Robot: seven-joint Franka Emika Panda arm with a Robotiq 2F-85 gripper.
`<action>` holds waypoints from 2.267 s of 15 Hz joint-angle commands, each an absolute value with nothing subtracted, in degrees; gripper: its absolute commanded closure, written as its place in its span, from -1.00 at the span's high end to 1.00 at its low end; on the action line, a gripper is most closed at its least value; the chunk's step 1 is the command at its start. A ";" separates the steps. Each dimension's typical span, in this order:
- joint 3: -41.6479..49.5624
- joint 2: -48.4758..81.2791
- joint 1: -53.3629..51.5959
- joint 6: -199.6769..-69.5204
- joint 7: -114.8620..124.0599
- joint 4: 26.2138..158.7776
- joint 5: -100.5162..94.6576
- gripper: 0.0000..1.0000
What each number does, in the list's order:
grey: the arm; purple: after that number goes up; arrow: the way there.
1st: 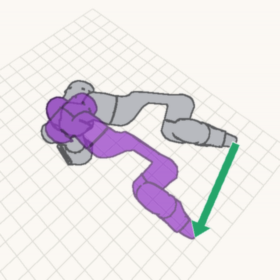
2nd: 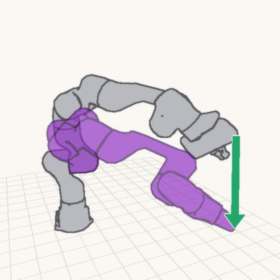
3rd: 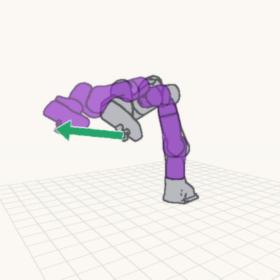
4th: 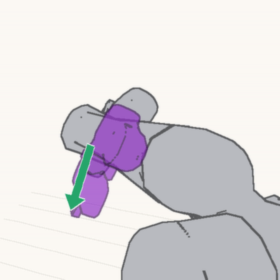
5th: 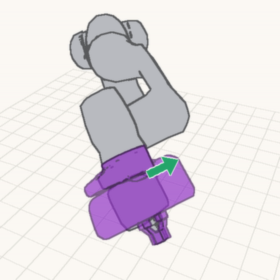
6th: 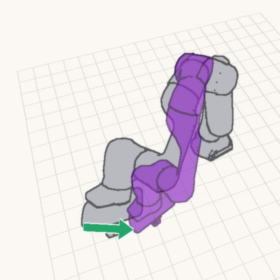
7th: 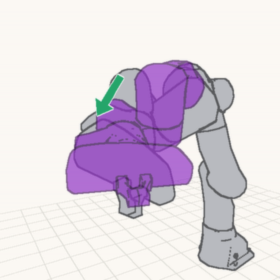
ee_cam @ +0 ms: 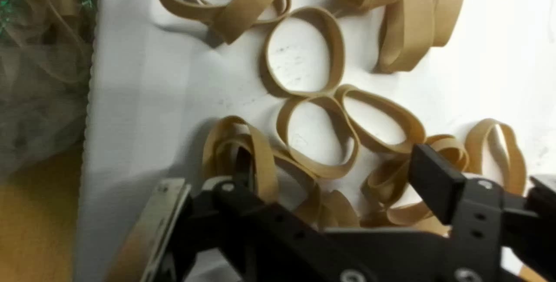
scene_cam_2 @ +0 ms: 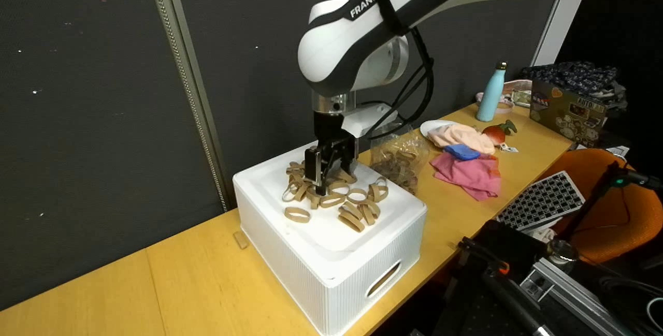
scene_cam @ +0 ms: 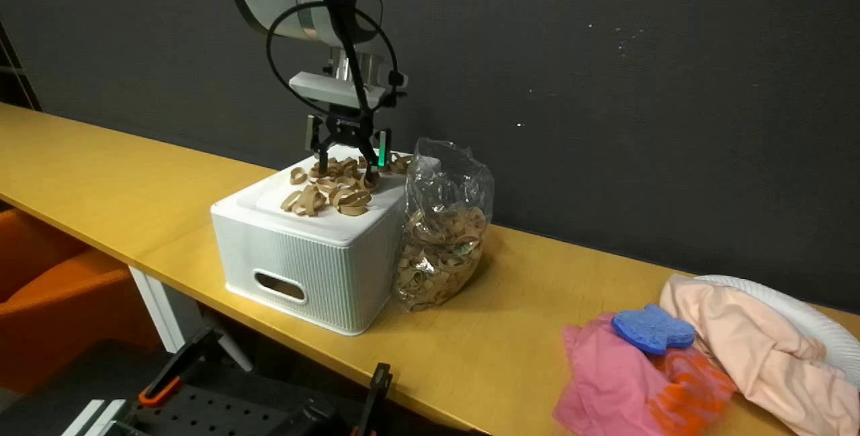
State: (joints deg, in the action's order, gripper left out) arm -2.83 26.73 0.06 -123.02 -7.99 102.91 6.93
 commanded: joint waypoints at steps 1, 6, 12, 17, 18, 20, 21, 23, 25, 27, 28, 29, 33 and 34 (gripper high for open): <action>-3.66 26.71 0.99 -121.14 -9.47 102.23 8.14 0.18; -3.53 26.87 0.99 -120.81 -9.58 102.14 8.00 -0.54; -2.93 25.16 1.17 -120.93 -8.68 102.62 7.19 -1.00; -2.30 21.51 1.67 -121.21 -8.60 103.80 6.76 -0.98; -1.98 20.44 1.92 -121.08 -8.51 103.89 6.69 -0.98; -0.93 17.80 2.61 -121.05 -8.41 104.90 6.19 -0.98; -0.30 16.74 2.90 -121.20 -8.21 105.28 5.77 -0.98; 1.15 14.02 4.01 -121.33 -8.17 106.87 5.08 -0.98; 2.67 11.52 5.54 -121.75 -8.41 108.67 5.34 -0.98; 4.14 9.19 6.96 -121.91 -8.62 110.66 5.68 -0.98; 4.77 8.36 7.45 -122.04 -8.45 111.55 5.54 -0.98; 5.39 7.75 7.99 -122.14 -8.55 112.52 5.49 -0.98; 6.68 7.77 9.01 -122.53 -8.41 114.58 5.60 -0.98; 6.79 8.24 9.11 -122.44 -8.30 114.65 5.69 -0.98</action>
